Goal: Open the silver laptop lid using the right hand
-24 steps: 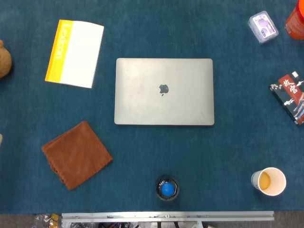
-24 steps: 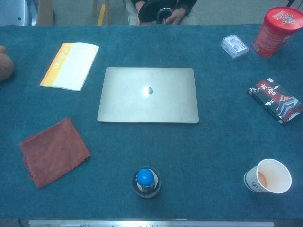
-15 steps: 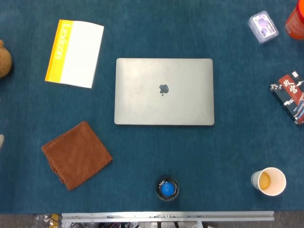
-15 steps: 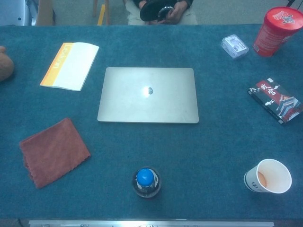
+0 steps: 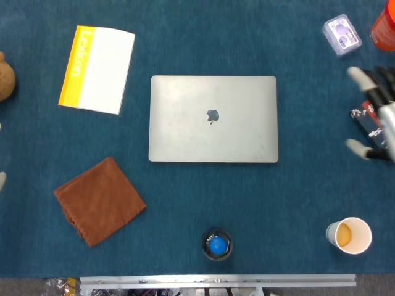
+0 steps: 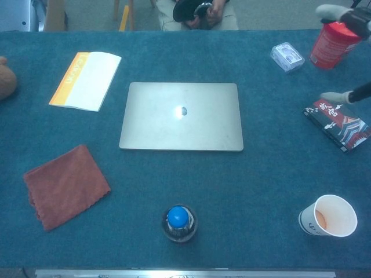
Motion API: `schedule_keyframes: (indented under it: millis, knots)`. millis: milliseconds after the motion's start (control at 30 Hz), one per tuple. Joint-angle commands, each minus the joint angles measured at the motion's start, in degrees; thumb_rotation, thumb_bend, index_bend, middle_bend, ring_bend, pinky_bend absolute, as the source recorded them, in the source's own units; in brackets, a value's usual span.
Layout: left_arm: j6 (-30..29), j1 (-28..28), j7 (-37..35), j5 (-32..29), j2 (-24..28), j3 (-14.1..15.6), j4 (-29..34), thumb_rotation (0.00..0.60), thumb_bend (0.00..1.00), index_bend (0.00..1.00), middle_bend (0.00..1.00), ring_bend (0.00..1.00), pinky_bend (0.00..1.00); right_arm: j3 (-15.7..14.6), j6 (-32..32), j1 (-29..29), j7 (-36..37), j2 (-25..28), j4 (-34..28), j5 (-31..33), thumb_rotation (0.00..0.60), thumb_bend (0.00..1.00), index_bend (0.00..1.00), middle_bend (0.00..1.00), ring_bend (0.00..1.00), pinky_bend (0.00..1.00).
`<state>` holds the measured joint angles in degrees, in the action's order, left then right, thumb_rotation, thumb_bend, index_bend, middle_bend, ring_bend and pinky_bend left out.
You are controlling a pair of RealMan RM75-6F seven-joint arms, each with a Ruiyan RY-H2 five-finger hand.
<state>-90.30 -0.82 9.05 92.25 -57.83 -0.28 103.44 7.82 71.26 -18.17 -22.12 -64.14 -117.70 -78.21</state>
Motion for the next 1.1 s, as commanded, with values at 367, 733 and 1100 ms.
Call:
schedule_keyframes:
  millis: [367,733,1100]
  knots:
    - [-1.5,1.3,-2.2,-1.0,0.0,0.2,-1.8,0.6,0.22,0.22,0.22,0.17,0.14,4.5,-10.7,-14.0,-10.8,-16.9,6.6,13.8,0.6,0.13,0.02,0.12,0.0,0.01]
    - [-1.8,1.9,-4.2,-1.7,0.1,0.2,-3.4,0.6,0.22,0.22,0.22,0.17,0.14,5.1,-13.1,-23.8,-19.1,-30.8,15.9,23.6,0.6,0.11,0.02,0.12,0.0,0.01]
    - [-2.4,1.9,-5.8,-1.1,-0.3,0.0,-4.8,0.6,0.22,0.22,0.22,0.17,0.14,3.8,-12.6,-29.4,-23.7,-40.9,23.6,28.3,0.6,0.08,0.02,0.12,0.0,0.01]
